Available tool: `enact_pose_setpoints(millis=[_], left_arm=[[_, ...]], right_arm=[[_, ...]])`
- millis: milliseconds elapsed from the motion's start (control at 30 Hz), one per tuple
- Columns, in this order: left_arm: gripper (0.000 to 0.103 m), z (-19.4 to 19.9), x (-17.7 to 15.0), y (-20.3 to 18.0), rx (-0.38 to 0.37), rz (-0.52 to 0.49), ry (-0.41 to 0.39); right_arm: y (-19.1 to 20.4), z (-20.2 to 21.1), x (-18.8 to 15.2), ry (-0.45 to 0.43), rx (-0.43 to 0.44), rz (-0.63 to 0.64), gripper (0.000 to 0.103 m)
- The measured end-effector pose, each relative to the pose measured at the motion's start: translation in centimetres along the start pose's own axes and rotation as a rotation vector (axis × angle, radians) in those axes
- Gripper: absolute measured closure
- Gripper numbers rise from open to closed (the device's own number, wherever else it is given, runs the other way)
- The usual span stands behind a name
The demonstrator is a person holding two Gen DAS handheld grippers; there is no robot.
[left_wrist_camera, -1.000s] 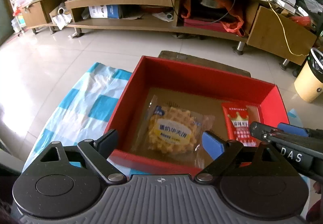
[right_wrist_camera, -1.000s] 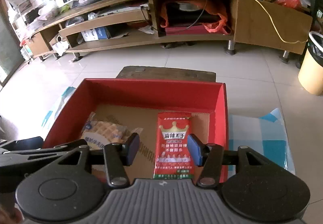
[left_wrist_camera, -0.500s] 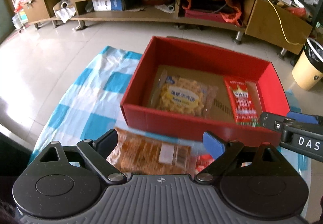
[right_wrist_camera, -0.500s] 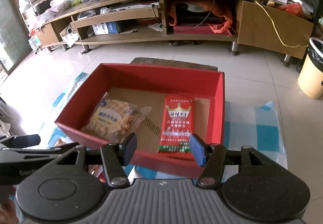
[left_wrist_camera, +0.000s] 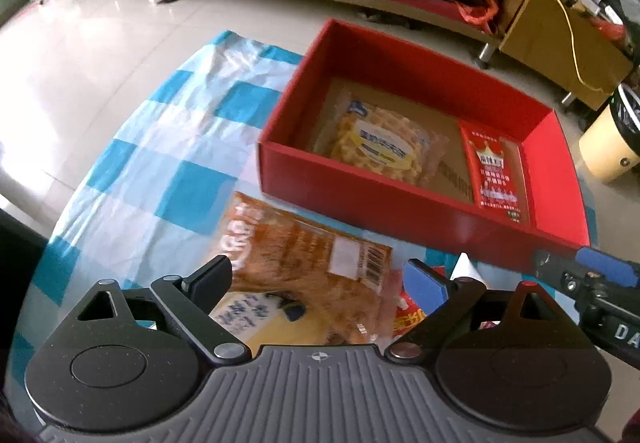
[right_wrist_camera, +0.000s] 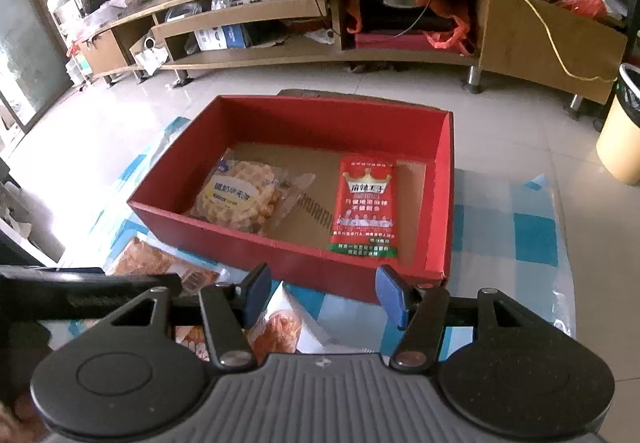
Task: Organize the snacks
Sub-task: 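Move the right tool back to the pile and grasp the bread-stick bag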
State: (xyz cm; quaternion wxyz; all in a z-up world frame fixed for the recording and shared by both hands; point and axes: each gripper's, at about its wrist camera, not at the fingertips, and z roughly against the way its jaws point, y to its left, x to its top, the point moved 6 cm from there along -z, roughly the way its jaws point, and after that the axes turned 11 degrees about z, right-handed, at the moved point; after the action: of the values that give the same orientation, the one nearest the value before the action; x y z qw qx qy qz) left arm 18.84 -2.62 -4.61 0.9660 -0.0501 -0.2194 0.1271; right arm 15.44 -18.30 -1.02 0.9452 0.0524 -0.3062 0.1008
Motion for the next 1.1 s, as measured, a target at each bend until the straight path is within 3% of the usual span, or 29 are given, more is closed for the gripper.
enact_pose_setpoints(millis=[100, 333, 667, 767, 1000, 1100], left_arm=[[0.005, 1.0, -0.1, 1.3, 0.021, -0.021, -0.028], [0.005, 1.7, -1.7, 4.1, 0.032, -0.011, -0.001], [0.005, 1.6, -3.0, 4.3, 0.025, -0.091, 0.026], [0.005, 2.5, -2.5, 5.4, -0.001, -0.06, 0.011], [0.004, 4.4, -0.4, 9.5, -0.076, 0.088, -0.012], [0.004, 4.6, 0.0, 10.4, -0.122, 0.122, 0.004]], right_arm=[[0.7, -0.3, 0.0, 0.012, 0.023, 0.015, 0.047], [3.4, -0.8, 0.0, 0.025, 0.06, 0.074, 0.046], [4.8, -1.4, -0.5, 0.06, 0.094, 0.131, 0.045], [6.2, -1.8, -0.4, 0.069, 0.137, 0.187, 0.04], [10.7, -3.6, 1.0, 0.054, 0.24, 0.385, 0.039], [12.0, -5.0, 1.5, 0.087, 0.312, 0.445, 0.039]])
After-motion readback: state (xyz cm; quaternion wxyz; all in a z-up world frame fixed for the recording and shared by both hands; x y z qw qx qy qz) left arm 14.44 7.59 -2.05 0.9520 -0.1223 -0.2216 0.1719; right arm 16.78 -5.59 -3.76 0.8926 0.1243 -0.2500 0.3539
